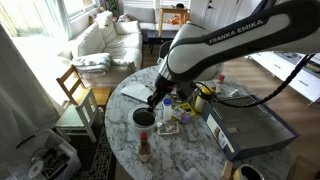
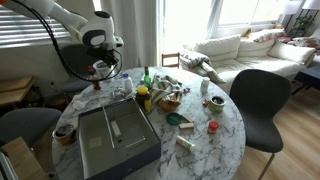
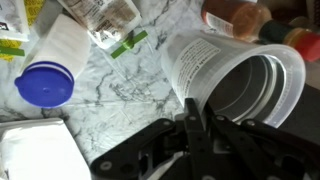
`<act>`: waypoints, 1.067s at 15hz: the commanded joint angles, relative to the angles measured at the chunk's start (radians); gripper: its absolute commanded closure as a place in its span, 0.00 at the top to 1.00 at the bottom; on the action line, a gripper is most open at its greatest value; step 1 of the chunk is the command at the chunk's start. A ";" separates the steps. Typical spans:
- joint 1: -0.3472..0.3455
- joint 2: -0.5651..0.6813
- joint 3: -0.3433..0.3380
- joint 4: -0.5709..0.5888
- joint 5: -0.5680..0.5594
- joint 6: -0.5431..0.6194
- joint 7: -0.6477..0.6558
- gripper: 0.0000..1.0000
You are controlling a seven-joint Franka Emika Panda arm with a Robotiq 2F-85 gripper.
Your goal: Move the shoe box to the right then put the container and cup inside
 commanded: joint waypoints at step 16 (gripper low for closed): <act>0.029 -0.618 -0.108 -0.327 -0.150 -0.139 0.167 0.07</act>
